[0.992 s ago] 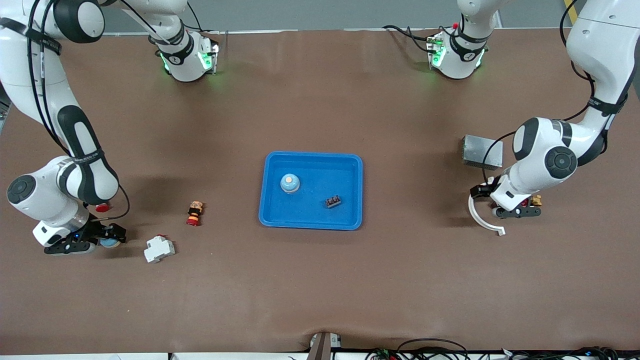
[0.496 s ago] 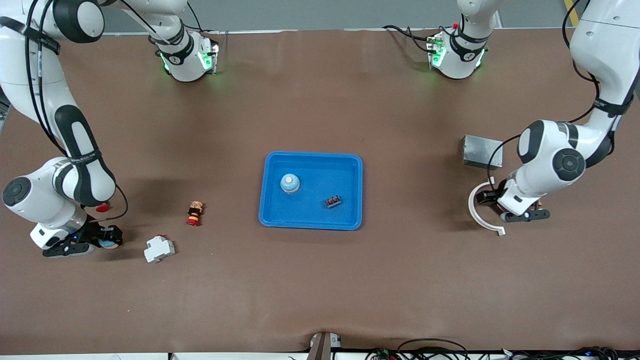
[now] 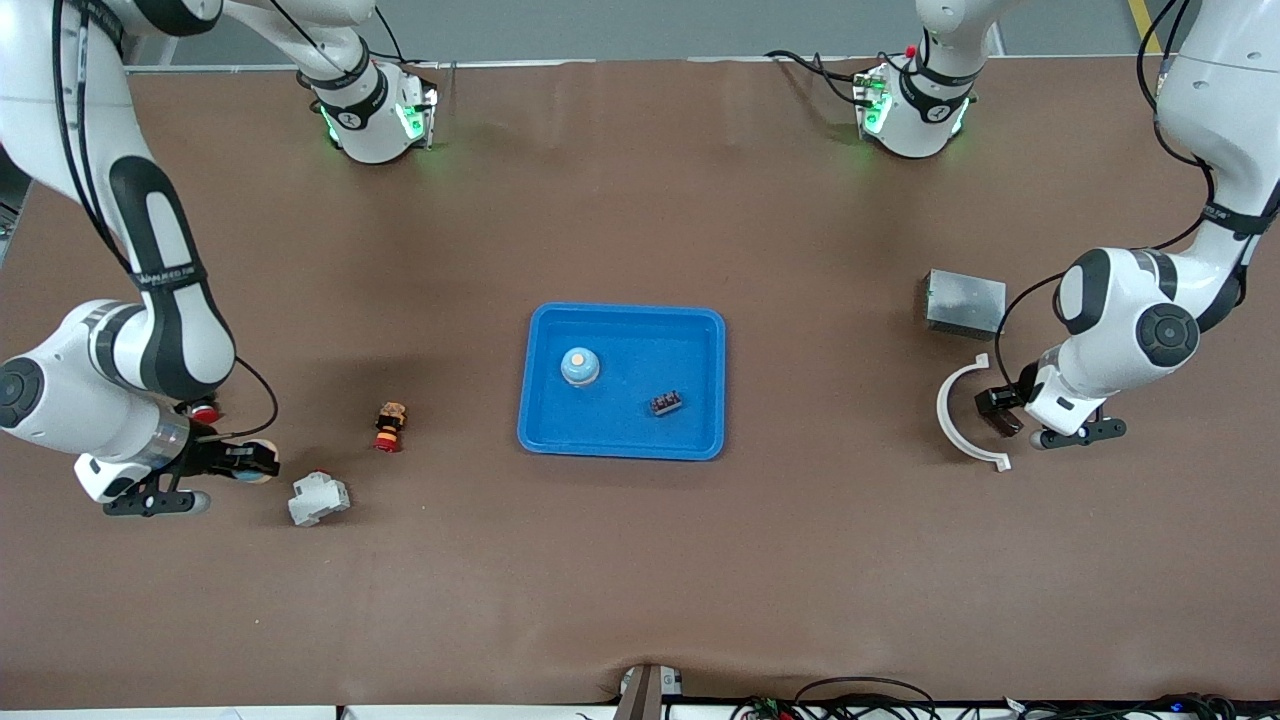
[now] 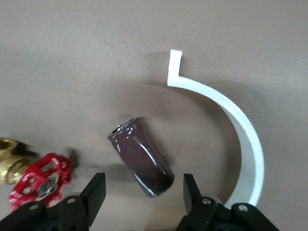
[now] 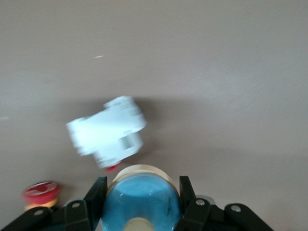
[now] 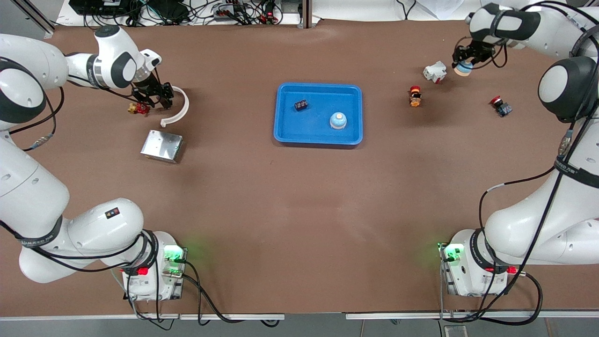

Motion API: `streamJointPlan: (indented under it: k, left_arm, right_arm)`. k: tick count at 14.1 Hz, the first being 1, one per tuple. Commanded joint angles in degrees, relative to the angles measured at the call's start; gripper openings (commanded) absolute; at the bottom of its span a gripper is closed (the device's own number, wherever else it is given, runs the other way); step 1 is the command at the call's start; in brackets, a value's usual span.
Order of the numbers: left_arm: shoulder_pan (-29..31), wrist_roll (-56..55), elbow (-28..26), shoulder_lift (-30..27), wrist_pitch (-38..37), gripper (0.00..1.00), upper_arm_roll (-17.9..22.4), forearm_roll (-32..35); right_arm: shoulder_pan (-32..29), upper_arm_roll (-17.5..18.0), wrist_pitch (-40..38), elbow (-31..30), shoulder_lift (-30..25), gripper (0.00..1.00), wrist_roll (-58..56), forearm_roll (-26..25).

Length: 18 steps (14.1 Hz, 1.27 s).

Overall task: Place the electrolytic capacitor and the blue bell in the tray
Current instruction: 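Lift and carry the bell and the capacitor toward the tray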

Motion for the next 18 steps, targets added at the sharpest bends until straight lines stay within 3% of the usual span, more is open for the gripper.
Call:
streamJointPlan:
  k: [1,2,4,5,10,15,18]
  left_arm:
    - [0.03,-1.18,1.19,1.08,0.67,0.65,0.37,1.71]
    - [0.03,-1.0,1.19,0.99,0.67,0.52,0.46,1.71]
    - [0.03,-0.83,0.93,-0.32,-0.02,0.09,0.37,2.5]
    - [0.03,-0.83,1.01,-1.2,-1.07,0.0,0.28,2.59]
    - [-0.24,-1.97,1.97,-4.8,-5.99,0.0,-0.68,2.59]
    - [-0.24,-2.23,4.09,-11.04,-14.95,0.0,-8.23,1.19]
    - [-0.5,-11.6,5.49,-10.88,-19.36,0.0,-15.43,-0.75]
  right_arm:
    - [4.47,-0.35,-3.69,-2.8,-5.12,0.0,9.62,-0.79]
    - [6.23,-0.35,-5.18,-3.07,-6.35,0.0,14.36,-1.84]
    - [10.09,-0.26,-9.05,-3.16,-8.11,0.0,24.03,-3.17]
    - [12.12,-0.26,-9.76,-3.16,-8.64,0.0,28.16,-3.61]
    - [20.82,-0.26,-8.11,-3.16,-7.77,0.0,45.92,-4.66]
    - [28.03,-0.18,-1.26,-4.29,-5.93,0.0,61.48,-7.74]
    - [31.9,-0.26,7.35,-8.16,-5.23,0.0,69.76,-7.74]
